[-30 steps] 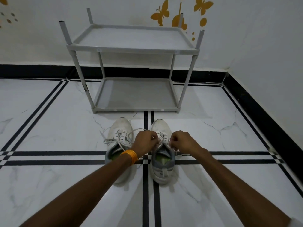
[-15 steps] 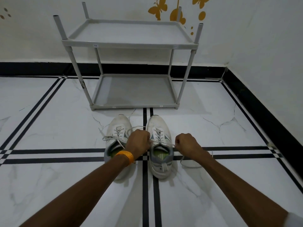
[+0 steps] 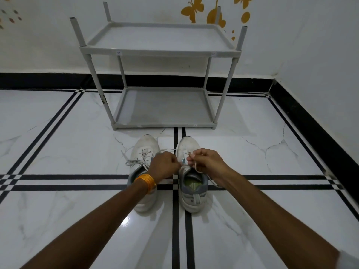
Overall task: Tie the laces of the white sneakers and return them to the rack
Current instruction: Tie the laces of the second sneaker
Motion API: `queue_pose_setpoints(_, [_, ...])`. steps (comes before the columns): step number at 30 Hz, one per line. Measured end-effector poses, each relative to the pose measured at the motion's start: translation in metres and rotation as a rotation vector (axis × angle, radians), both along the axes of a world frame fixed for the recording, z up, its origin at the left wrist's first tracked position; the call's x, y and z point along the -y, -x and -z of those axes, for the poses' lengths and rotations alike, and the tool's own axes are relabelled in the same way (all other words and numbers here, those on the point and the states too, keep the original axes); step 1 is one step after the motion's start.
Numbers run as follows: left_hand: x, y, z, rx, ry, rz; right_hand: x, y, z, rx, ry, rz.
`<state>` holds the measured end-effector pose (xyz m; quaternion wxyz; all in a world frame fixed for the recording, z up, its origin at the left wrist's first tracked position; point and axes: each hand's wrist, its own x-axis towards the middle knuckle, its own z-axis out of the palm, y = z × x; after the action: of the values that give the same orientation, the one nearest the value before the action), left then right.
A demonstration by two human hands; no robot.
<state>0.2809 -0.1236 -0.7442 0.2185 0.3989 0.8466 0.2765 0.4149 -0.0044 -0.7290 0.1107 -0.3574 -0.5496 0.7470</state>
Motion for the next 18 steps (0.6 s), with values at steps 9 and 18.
queue_pose_setpoints(9, [-0.007, -0.012, -0.014, 0.85, -0.449, -0.12, -0.002, -0.003, 0.006, 0.034, -0.243, 0.033])
queue_pose_setpoints(18, [-0.021, -0.03, 0.002, 0.519, -0.597, -0.145, -0.002, -0.005, 0.007, 0.047, -0.309, 0.087])
